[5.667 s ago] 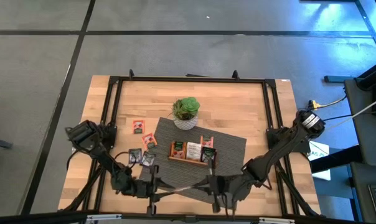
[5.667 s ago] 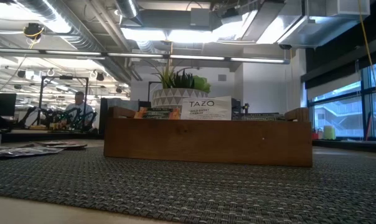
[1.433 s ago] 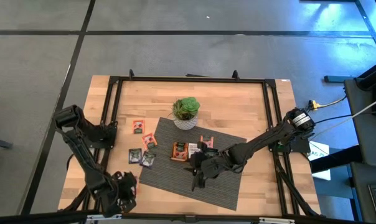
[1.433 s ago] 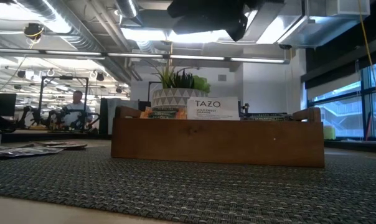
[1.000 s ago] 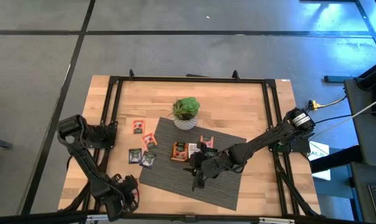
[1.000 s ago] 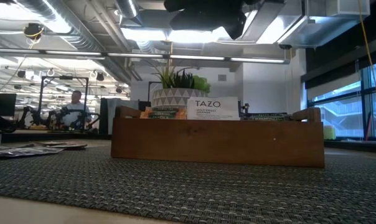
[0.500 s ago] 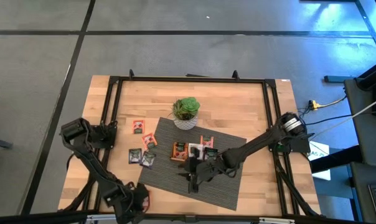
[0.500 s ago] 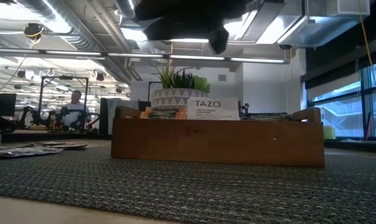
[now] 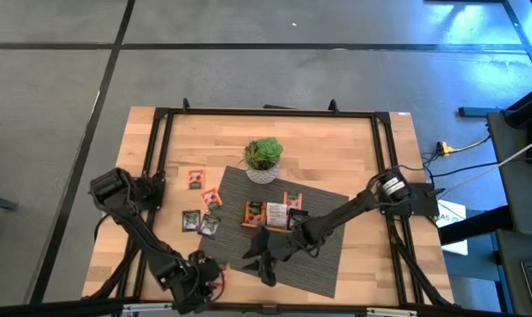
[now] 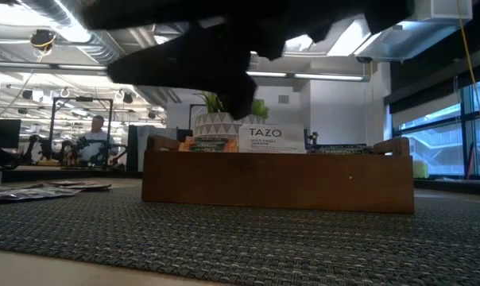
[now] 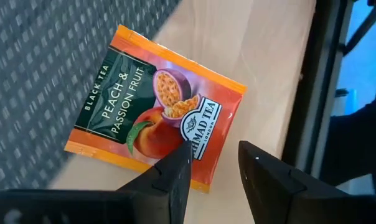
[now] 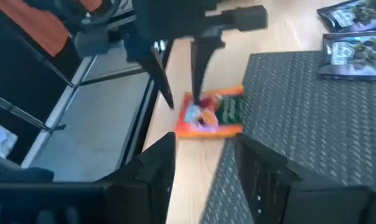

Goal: Pick & Place Tea
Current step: Put the orange tea bag into the left section of the wooden organizer

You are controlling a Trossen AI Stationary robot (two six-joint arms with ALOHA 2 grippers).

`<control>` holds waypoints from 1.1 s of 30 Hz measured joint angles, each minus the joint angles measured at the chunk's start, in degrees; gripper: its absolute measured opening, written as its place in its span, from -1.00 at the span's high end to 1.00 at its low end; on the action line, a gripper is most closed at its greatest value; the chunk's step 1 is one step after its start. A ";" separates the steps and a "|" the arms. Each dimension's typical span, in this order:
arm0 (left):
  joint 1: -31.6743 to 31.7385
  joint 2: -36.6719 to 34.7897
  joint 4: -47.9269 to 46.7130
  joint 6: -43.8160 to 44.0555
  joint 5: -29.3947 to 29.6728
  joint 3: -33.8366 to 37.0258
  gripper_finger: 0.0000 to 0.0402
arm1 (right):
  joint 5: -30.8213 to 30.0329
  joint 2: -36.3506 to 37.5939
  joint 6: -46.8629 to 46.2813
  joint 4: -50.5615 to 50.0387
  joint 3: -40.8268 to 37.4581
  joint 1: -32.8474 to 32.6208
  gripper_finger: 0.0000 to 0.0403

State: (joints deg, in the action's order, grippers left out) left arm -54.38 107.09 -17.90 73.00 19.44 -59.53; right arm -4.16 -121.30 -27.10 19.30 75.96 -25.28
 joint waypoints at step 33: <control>3.12 3.87 6.30 -17.37 7.15 -0.22 0.35 | -5.28 -2.80 -16.14 -17.32 9.91 -0.64 0.11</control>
State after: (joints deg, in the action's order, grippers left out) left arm -51.26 110.97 -11.60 55.62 26.59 -59.74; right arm -9.45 -124.10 -43.24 1.98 85.86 -25.92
